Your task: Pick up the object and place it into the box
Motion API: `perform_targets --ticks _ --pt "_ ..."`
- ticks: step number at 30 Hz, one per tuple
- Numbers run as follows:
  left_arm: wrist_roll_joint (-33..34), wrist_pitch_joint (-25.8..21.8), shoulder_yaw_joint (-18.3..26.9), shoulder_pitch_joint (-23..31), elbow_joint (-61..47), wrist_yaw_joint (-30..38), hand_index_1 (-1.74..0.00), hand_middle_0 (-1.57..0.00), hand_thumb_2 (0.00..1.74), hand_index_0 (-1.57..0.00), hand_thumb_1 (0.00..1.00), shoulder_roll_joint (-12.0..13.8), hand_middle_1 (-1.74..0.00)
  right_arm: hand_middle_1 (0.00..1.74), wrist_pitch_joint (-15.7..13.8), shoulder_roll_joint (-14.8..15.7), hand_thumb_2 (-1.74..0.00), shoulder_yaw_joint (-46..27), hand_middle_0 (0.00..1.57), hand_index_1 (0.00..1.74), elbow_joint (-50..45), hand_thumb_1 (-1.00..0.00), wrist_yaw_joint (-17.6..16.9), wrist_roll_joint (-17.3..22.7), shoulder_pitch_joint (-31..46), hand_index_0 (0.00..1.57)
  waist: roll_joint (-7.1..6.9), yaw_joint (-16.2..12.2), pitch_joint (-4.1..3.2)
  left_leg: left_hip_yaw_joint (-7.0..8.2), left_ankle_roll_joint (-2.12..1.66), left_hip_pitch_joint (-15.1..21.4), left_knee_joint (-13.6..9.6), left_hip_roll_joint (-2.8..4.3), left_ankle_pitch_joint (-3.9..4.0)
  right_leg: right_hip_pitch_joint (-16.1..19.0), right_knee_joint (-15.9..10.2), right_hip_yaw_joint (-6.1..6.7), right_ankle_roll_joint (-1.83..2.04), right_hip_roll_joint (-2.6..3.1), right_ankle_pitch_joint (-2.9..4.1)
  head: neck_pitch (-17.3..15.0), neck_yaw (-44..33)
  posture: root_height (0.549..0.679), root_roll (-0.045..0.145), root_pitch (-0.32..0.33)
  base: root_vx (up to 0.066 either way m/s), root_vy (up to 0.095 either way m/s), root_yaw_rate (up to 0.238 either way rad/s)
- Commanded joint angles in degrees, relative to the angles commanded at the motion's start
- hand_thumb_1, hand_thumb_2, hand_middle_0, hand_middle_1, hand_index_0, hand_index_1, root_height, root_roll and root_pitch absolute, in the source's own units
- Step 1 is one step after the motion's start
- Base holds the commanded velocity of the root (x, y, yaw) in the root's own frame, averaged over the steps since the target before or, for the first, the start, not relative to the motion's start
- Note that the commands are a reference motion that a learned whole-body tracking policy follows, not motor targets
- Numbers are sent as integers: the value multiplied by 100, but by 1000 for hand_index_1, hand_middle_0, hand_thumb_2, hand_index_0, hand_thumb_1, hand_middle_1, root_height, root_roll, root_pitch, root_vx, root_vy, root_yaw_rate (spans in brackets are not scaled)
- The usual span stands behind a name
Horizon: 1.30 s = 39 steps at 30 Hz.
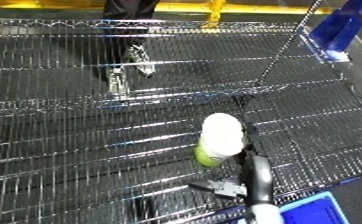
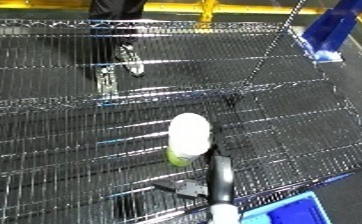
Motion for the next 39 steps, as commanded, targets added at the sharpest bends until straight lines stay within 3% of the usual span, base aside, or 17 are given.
perform_targets --ticks 1,8,15,21,29,39 --pt "-2 3 -9 -1 -15 6 -1740 -1570 1740 -1570 1000 -5 -1740 0 3 -9 0 12 0 0 28 0 1 3 -36 0 9 5 0 -4 3 -32 13 -6 -3 -33 16 4 -1 1 -5 25 -6 612 38 269 -9 7 11" --pt "-20 -40 -46 10 -104 26 -1740 -1570 1740 -1570 1000 -1 -1740 609 -117 -67 -609 70 549 609 174 -350 -30 133 -220 549 64 44 0 -29 31 -188 58 -38 3 -192 83 13 -13 3 -24 128 -15 610 38 286 -20 -1 6" --pt "-75 -49 -46 -1 -119 9 -1740 -1570 1740 -1570 1000 6 -1740 1218 -186 -83 -1218 36 1099 1218 302 -700 -116 201 -336 1099 90 36 0 -22 20 -242 112 -36 -8 -243 132 12 -25 3 -36 149 -31 608 39 288 -22 4 -8" --pt "-109 -69 -58 1 -121 -18 -1740 -1570 1740 -1570 1000 -7 -1740 1740 -203 -104 -1740 -27 1570 1740 273 -1000 -183 173 -329 1570 78 16 0 -26 22 -211 47 -23 27 -232 90 11 -30 27 -11 200 -84 610 39 289 -35 0 -22" --pt "-131 -133 -80 -10 -91 -32 -1740 -1570 1740 -1570 1000 -12 -1740 1740 -232 -90 -1740 -27 1570 1740 263 -1000 -181 118 -291 1570 45 -10 0 -39 3 -46 -131 2 97 -82 -66 0 -37 57 39 211 -131 614 38 280 -50 -3 -21" --pt "-172 -261 -19 -38 131 -41 -1740 -1570 1740 -1570 1000 -61 -1740 1740 -274 -16 -1740 -127 1570 1740 -237 -1000 -113 88 0 1570 -92 -146 0 -72 -52 577 -681 72 258 517 -526 9 -31 114 109 -28 -437 628 41 242 -69 17 -49"
